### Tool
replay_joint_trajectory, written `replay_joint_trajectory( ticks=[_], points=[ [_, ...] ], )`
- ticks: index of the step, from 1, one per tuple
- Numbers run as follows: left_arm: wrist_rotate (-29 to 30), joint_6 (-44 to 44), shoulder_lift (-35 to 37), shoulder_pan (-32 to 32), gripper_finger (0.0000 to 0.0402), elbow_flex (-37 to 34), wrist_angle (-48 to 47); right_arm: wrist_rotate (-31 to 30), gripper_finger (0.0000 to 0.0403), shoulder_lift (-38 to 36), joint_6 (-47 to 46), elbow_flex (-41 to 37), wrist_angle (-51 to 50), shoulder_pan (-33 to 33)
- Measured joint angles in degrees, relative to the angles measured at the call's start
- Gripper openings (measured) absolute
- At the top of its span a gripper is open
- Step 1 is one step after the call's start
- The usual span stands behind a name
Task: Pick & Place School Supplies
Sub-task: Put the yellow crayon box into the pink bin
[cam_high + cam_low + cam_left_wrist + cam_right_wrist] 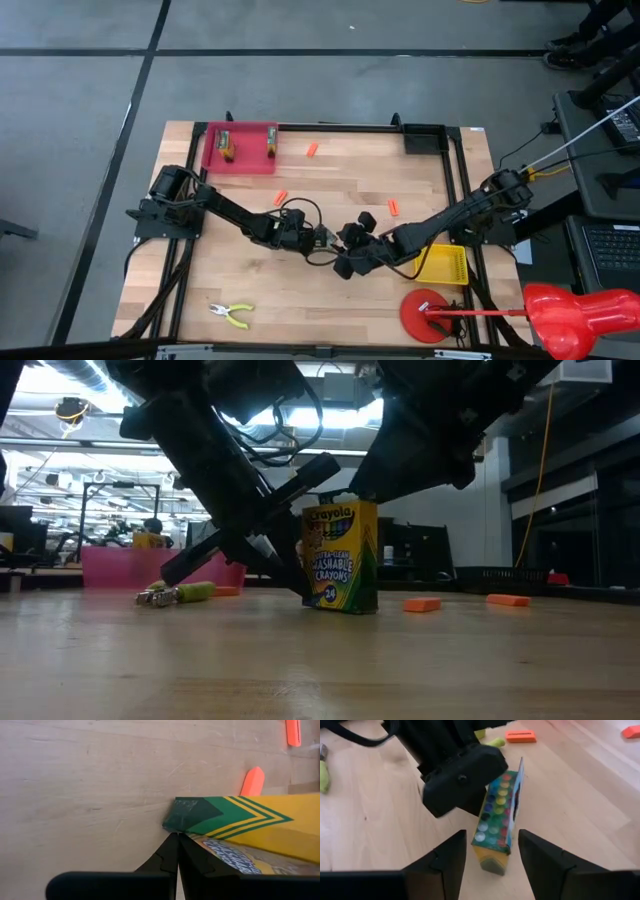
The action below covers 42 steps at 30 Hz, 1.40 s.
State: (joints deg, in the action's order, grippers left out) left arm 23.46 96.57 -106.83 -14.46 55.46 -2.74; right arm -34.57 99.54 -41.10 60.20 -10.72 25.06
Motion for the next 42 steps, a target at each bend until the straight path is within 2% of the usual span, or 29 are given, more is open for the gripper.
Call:
replay_joint_trajectory(
  ticks=[20, 42],
  points=[
    [-0.2, -0.5, 0.0, 0.0, 0.0002, 0.0, 0.0, -1.0, 0.0112, 1.1, -0.4, 0.0, 1.2, -0.5],
    [-0.2, -0.7, 0.0, 0.0, 0.0002, 0.0, 0.0, -1.0, 0.0109, 1.1, -0.8, 0.0, 2.8, -0.7]
  ],
)
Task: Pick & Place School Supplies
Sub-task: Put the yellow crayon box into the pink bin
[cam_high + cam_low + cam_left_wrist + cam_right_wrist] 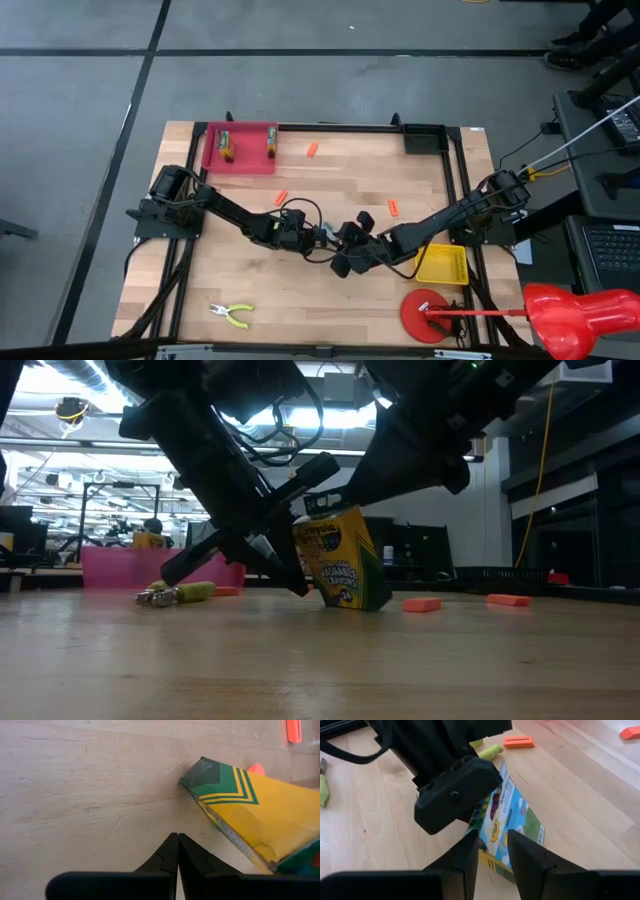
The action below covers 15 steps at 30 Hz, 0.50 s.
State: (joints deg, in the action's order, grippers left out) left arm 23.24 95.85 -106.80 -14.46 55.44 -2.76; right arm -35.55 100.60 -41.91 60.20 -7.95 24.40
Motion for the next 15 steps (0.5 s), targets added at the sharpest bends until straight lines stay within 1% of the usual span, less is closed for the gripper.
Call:
replay_joint_trajectory(
  ticks=[15],
  points=[
    [0.2, 0.0, 0.0, 0.0, 0.0002, 0.0, 0.0, 0.9, 0.0107, 0.0, 0.4, 0.0, 0.4, -1.1]
  ],
)
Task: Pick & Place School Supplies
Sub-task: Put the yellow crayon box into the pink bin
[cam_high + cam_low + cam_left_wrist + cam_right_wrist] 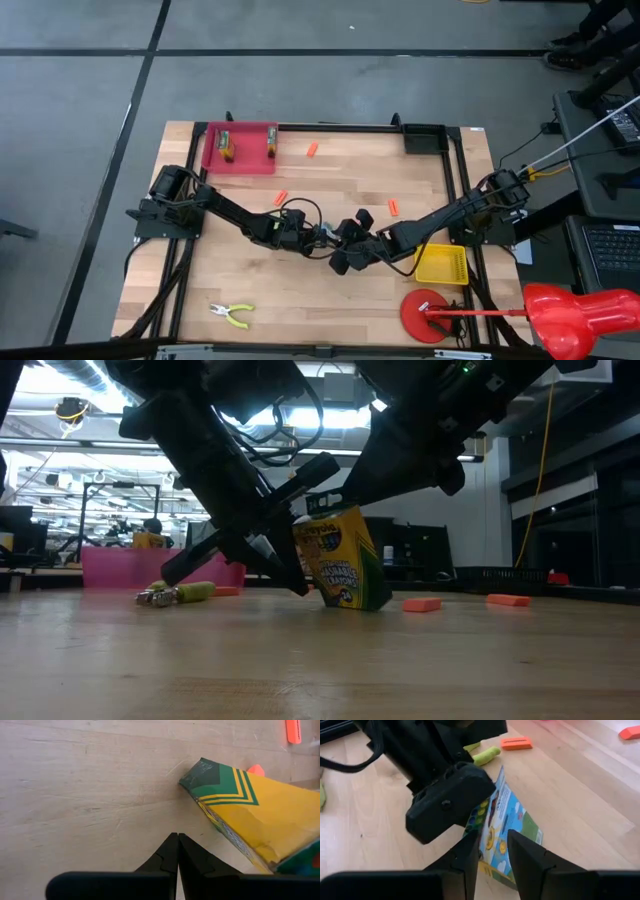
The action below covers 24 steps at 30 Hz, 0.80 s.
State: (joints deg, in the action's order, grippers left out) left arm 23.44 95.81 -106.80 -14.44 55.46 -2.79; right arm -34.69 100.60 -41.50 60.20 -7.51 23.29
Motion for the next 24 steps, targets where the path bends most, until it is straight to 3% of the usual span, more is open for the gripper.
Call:
replay_joint_trajectory(
  ticks=[4, 8, 15, 21, 24],
  points=[
    [0.0, -0.4, 0.0, 0.3, 0.0002, 0.0, 0.0, 2.2, 0.0078, 0.0, 0.0, 0.0, -0.2, -0.1],
    [1.1, -1.8, 0.0, 0.3, 0.0002, 0.0, 1.7, 3.5, 0.0014, 0.0, 0.0, 0.0, -0.3, -0.1],
    [5.7, -8.2, 5.1, 0.3, 0.0002, 0.0, 3.5, 2.8, 0.0004, -0.3, -1.6, 0.0, -1.2, 0.4],
    [8.0, -10.6, 13.2, -1.9, 0.0002, 0.0, -10.4, 3.1, 0.0002, -3.8, -3.1, 0.0, -6.1, 2.1],
    [9.2, -21.4, 17.8, -3.9, 0.0002, 0.0, -14.7, 4.2, 0.0002, -6.4, -3.0, 0.0, -8.2, 3.2]
  ],
)
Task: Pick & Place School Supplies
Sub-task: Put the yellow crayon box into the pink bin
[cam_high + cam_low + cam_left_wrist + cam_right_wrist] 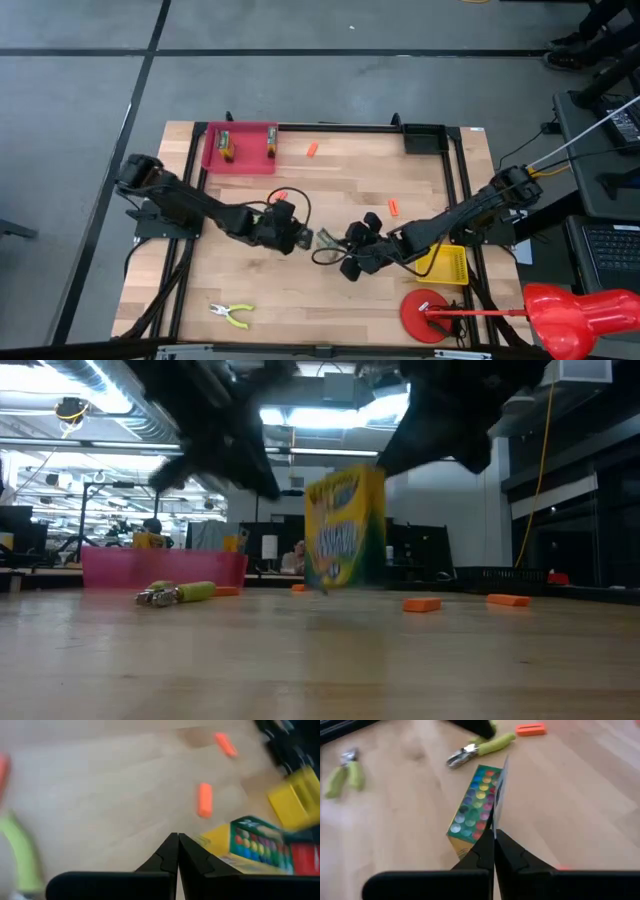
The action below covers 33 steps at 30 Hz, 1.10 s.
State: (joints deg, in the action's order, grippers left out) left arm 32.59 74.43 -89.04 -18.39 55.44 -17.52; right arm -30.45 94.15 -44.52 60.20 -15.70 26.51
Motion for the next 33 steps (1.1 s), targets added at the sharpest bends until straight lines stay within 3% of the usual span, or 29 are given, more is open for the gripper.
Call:
replay_joint_trajectory(
  ticks=[5, 7, 16, 21, 26, 33],
  points=[
    [-4.3, -29.9, 6.5, -4.5, 0.0011, 0.0, 7.0, 5.3, 0.0001, -3.8, 3.4, 0.0, -1.3, 1.9],
    [-9.2, -35.0, 8.4, -5.2, 0.0027, 0.1, 10.7, 7.2, 0.0001, -5.1, 4.7, 0.0, -1.5, 2.7],
    [-20.9, -41.8, 9.4, -3.6, 0.0147, 0.0, 16.7, 16.2, 0.0, -11.3, 8.1, 0.0, 3.8, 5.2],
    [-21.1, -45.4, 8.6, -3.6, 0.0194, 0.0, 23.6, 16.6, 0.0, -11.9, 7.2, 0.0, 5.6, 5.2],
    [-24.3, -45.2, 8.6, -2.9, 0.0192, 0.0, 26.2, 16.0, 0.0, -11.9, 6.2, 0.0, 7.2, 5.2],
    [-27.6, -45.2, 8.6, -1.1, 0.0145, 0.0, 26.4, 14.0, 0.0, -11.4, 6.7, 0.0, 10.9, 5.1]
  ],
)
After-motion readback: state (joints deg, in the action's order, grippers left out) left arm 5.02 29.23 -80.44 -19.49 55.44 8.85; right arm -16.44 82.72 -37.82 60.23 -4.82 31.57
